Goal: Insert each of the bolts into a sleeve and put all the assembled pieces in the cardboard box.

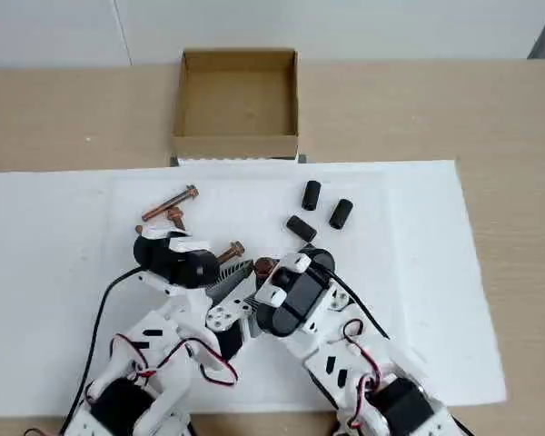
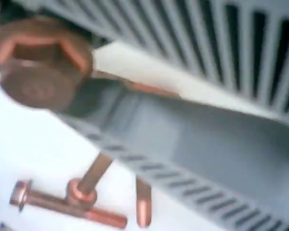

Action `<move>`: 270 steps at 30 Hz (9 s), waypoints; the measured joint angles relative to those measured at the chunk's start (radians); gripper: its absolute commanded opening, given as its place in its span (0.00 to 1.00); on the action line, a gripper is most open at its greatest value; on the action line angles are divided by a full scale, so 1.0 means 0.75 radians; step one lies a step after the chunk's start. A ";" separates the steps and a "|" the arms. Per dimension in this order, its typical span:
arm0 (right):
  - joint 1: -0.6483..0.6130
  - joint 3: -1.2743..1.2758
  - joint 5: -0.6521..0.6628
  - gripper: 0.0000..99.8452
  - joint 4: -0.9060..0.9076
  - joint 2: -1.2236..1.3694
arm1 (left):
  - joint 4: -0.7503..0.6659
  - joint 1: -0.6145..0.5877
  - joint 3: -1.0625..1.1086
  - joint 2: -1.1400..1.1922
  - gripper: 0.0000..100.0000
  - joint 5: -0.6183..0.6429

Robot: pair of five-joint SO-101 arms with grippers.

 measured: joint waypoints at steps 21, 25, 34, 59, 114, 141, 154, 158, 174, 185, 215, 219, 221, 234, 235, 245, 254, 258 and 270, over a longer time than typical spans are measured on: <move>0.217 0.000 -0.176 0.00 -0.002 0.002 | 0.053 -0.460 -0.200 -0.008 0.00 -0.284; 0.319 0.000 -0.237 0.00 0.088 0.002 | 0.180 -0.556 -0.121 0.000 0.00 -0.372; 0.491 -0.096 -0.295 0.00 0.200 0.100 | 0.305 -0.741 0.119 0.000 0.00 -0.536; 0.503 -1.952 -0.200 0.00 -0.110 2.355 | 0.305 -0.804 0.196 0.000 0.00 -0.583; 0.501 -2.748 -0.321 0.01 0.726 3.001 | 0.305 -0.804 0.196 0.000 0.00 -0.585; 0.540 -2.762 -0.608 0.13 0.898 3.144 | 0.305 -0.804 0.196 0.000 0.00 -0.585; 0.550 -2.762 -0.608 0.13 0.827 3.306 | 0.305 -0.804 0.196 0.000 0.00 -0.585; 0.552 -2.762 -0.608 0.13 0.784 3.341 | 0.305 -0.804 0.196 0.000 0.00 -0.585; 0.565 -2.772 -0.606 0.00 0.777 3.404 | 0.305 -0.804 0.196 0.000 0.00 -0.585; 0.559 -2.891 -0.606 0.00 1.009 3.196 | 0.305 -0.804 0.196 0.000 0.00 -0.585; 0.550 -1.682 -0.606 0.00 1.047 1.841 | 0.518 -0.792 -0.336 0.053 0.00 -0.669; 0.554 -1.432 -0.606 0.00 0.959 1.643 | 0.552 -0.718 -0.507 0.276 0.00 -0.671; 0.552 -1.317 -0.606 0.00 0.919 1.553 | 0.577 -0.677 -0.630 0.421 0.00 -0.673; 0.550 -0.953 -0.606 0.00 0.781 1.236 | 0.763 -0.620 -1.080 1.369 0.00 -0.869; 0.552 -0.943 -0.606 0.00 0.777 1.223 | 0.763 -0.620 -1.080 1.432 0.00 -0.908; 0.550 -0.839 -0.606 0.00 0.730 1.164 | 0.763 -0.620 -1.223 1.888 0.00 -1.127; 0.552 -0.798 -0.606 0.00 0.642 1.131 | 0.763 -0.501 -1.401 2.199 0.08 -1.236; 0.552 -0.798 -0.606 0.00 0.642 1.131 | 0.763 -0.487 -1.479 2.304 0.10 -1.232; 0.552 -0.798 -0.606 0.00 0.642 1.131 | 0.761 -0.483 -1.714 2.608 0.13 -1.240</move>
